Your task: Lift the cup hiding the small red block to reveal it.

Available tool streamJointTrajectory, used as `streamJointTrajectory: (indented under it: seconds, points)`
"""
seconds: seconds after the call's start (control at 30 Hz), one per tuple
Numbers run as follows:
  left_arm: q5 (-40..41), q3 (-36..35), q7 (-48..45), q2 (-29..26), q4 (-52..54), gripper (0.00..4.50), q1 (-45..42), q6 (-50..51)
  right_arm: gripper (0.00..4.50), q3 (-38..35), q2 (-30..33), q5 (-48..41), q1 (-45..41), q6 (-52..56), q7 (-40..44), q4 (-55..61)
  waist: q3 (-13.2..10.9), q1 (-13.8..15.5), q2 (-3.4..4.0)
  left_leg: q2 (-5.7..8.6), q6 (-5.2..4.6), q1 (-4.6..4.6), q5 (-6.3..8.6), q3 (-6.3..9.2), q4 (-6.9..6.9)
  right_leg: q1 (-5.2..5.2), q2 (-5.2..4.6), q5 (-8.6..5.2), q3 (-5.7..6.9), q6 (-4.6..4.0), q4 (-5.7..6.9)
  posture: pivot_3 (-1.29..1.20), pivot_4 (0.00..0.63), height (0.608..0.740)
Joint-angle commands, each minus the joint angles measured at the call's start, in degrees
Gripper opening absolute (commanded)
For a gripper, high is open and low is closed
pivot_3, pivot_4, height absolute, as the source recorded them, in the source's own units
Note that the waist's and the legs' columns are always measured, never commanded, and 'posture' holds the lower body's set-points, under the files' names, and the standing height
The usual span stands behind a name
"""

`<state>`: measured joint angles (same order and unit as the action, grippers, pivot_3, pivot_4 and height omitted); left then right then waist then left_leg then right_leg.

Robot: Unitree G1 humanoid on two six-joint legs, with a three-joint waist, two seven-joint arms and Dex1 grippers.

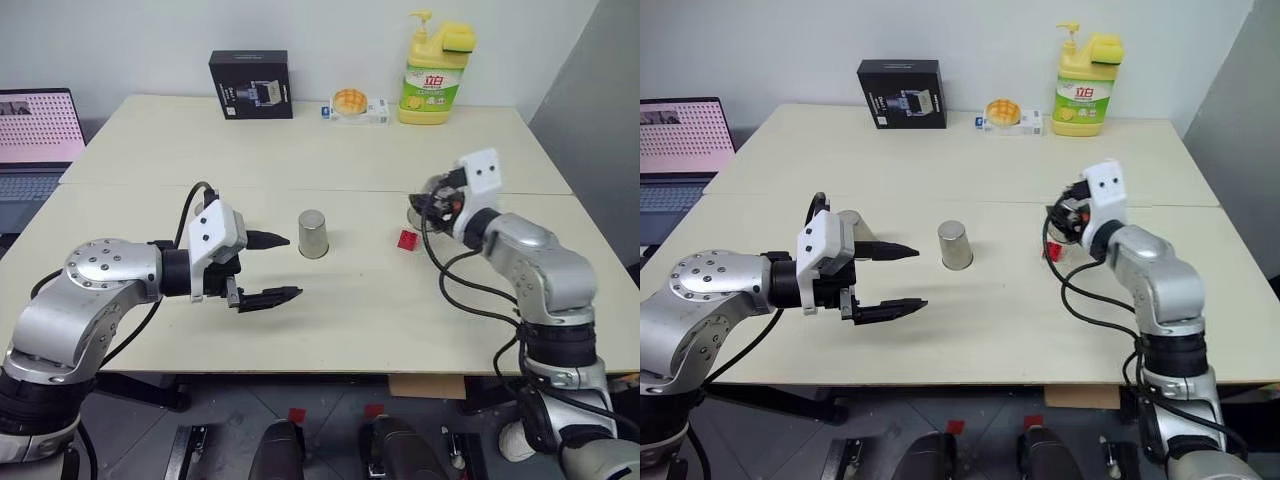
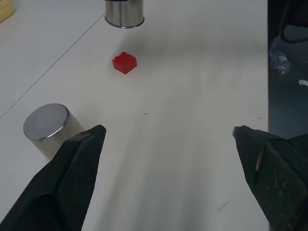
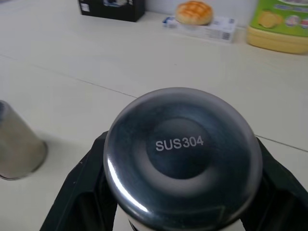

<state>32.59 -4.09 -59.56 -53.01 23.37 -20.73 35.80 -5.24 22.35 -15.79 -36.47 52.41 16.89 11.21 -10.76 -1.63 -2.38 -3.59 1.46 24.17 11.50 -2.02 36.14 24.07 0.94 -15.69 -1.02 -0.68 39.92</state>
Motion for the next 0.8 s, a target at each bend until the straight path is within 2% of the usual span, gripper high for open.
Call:
streamJointTrajectory:
  seconds: [0.03,0.5,0.53,0.57,0.6,0.7,0.8]
  points:
    - [-0.03,0.24,-0.46,0.38,-0.16,4.5,-2.17,-0.94,2.69,-1.64,2.68,2.23,2.31,-0.1,-1.86,2.64,0.0,-0.02,0.0,0.01,0.0,-0.02,0.0,0.0,0.0,-0.01,0.0,0.0,0.01,0.0,0.01,0.0,0.15,0.74]
    - [-0.77,1.48,-1.21,1.18,-1.83,4.5,-4.19,-1.85,2.69,-3.49,-1.03,3.83,4.43,-1.6,-6.74,-7.56,0.0,-0.22,0.0,0.03,0.0,-0.02,0.0,-0.02,-0.02,0.01,0.08,0.0,-0.02,0.0,0.01,0.0,0.15,0.74]
    - [-0.81,1.44,-1.23,1.19,-1.82,4.5,-4.13,-1.89,3.42,-3.65,-1.18,3.68,4.46,-1.54,-6.75,-7.82,0.0,-0.22,0.0,0.03,0.0,-0.02,0.0,-0.02,-0.02,0.01,0.08,0.0,-0.02,0.0,0.0,0.0,0.15,0.74]
    - [-0.82,1.38,-1.19,1.2,-1.76,4.5,-4.06,-1.89,3.51,-4.11,-1.53,3.31,4.43,-1.44,-6.88,-7.99,0.0,-0.22,0.0,0.02,0.0,-0.02,0.0,-0.02,-0.02,0.01,0.08,0.0,-0.02,0.0,0.0,0.0,0.15,0.74]
    - [-0.8,1.24,-1.15,1.18,-1.68,4.5,-3.93,-1.89,3.88,-4.17,-1.55,3.22,4.43,-1.66,-6.83,-8.03,0.0,-0.22,0.0,0.02,0.0,-0.02,0.0,-0.02,-0.02,0.01,0.08,0.0,-0.02,0.0,0.0,0.0,0.15,0.74]
    - [-0.96,0.95,-0.8,1.29,-1.44,4.5,-3.7,-1.83,4.43,-4.96,-1.62,3.11,4.19,-2.8,-7.33,-7.4,0.0,-0.23,0.0,0.02,0.0,-0.02,0.0,-0.01,-0.02,0.01,0.09,0.0,0.01,0.0,0.01,0.0,0.15,0.74]
    - [-1.02,0.42,-0.21,1.54,-1.34,4.5,-3.46,-1.9,4.47,-6.42,-1.72,2.09,3.45,-3.15,-7.28,-4.84,0.0,-0.22,0.0,0.02,0.0,-0.02,0.0,-0.01,-0.02,0.01,0.09,0.0,0.01,0.0,0.01,0.0,0.15,0.74]
